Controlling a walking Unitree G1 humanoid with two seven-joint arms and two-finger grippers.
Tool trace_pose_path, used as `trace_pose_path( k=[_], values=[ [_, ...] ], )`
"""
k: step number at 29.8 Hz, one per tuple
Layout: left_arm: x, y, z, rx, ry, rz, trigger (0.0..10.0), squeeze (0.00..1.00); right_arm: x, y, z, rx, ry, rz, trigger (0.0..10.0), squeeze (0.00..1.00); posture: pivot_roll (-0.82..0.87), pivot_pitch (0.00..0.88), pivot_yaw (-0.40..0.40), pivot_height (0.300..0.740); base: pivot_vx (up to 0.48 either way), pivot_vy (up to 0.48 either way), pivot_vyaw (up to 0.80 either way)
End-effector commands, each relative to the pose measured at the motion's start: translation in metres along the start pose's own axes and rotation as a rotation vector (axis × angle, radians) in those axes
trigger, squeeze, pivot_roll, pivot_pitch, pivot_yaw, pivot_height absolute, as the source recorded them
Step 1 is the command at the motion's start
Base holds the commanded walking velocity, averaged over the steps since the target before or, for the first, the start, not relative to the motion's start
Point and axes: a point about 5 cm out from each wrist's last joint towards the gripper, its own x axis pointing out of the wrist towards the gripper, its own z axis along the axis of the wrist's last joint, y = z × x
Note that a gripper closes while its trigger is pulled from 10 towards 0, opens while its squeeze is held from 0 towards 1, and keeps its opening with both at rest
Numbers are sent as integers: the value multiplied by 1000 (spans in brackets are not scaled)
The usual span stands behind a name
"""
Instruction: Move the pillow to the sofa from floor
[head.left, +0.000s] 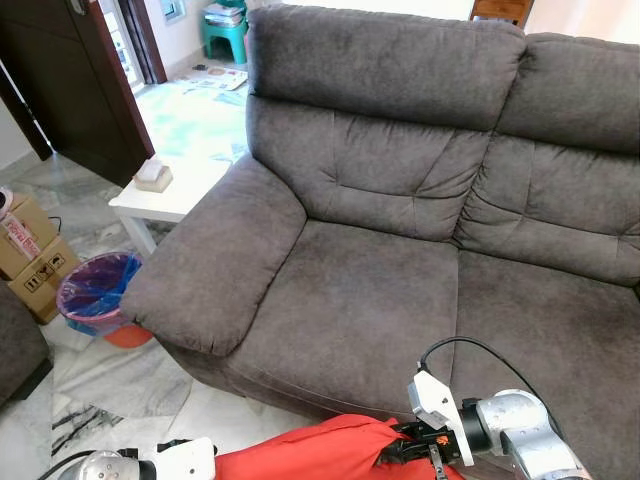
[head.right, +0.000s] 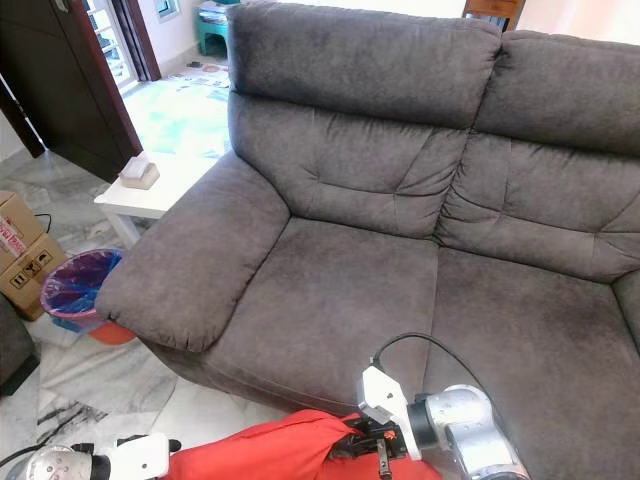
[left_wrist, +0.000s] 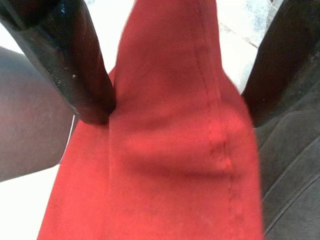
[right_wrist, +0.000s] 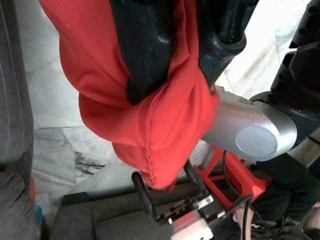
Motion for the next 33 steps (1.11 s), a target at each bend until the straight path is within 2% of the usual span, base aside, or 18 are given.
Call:
trace_pose_path(
  k=[1,7,9,10,33],
  values=[
    [1,-5,-4,-3,18,-18,10000,0,1,-2,21,-84,-79,16,10000,0,95,103,7,740,0,0,0],
    [6,-9,-5,-25,9,-35,10000,0,0,-2,22,-86,-81,10,10000,0,87,102,7,740,0,0,0],
    [7,-9,-5,-23,11,-36,8275,0,0,-2,23,-85,-83,9,10000,0,87,102,8,740,0,0,0],
    [7,-9,-5,-22,11,-39,0,0,0,-2,22,-84,-83,7,10000,0,91,103,7,740,0,0,0],
    [11,-11,-1,6,-25,-68,0,0,-1,-3,20,-79,-73,-18,10000,0,91,103,8,740,0,0,0]
  ],
)
